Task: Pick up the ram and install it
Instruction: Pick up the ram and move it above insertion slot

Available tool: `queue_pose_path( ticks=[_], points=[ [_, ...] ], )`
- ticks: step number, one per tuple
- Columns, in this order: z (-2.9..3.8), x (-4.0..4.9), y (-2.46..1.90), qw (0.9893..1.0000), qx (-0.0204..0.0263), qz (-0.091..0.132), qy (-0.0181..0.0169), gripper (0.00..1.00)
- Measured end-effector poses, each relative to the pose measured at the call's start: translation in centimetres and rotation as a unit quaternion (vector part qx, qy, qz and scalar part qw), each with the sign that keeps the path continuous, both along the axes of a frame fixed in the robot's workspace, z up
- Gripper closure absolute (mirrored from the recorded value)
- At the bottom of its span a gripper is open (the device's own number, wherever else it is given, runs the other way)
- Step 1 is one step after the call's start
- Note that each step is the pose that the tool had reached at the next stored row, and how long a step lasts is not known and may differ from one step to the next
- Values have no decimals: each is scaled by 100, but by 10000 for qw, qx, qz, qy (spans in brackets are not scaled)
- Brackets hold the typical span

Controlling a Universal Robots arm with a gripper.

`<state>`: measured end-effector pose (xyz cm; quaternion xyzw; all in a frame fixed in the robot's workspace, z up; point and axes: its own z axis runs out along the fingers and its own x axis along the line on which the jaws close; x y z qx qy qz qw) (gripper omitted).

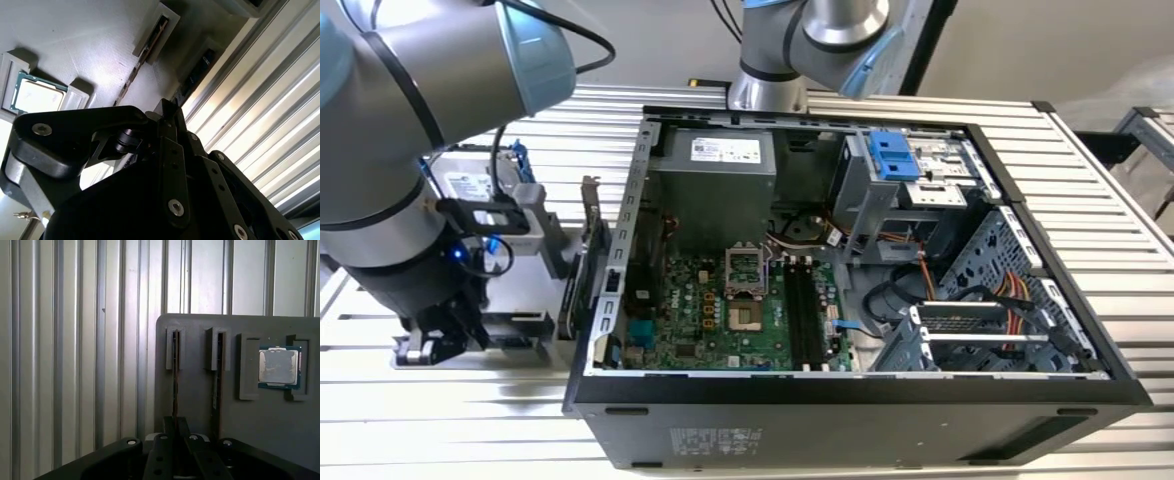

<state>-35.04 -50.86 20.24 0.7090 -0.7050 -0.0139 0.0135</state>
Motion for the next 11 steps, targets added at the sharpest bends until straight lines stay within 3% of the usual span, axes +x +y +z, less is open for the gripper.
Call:
queue_pose_path(
  ticks=[11],
  points=[
    [42,0,0,10000,0,0,0,100]
  ],
)
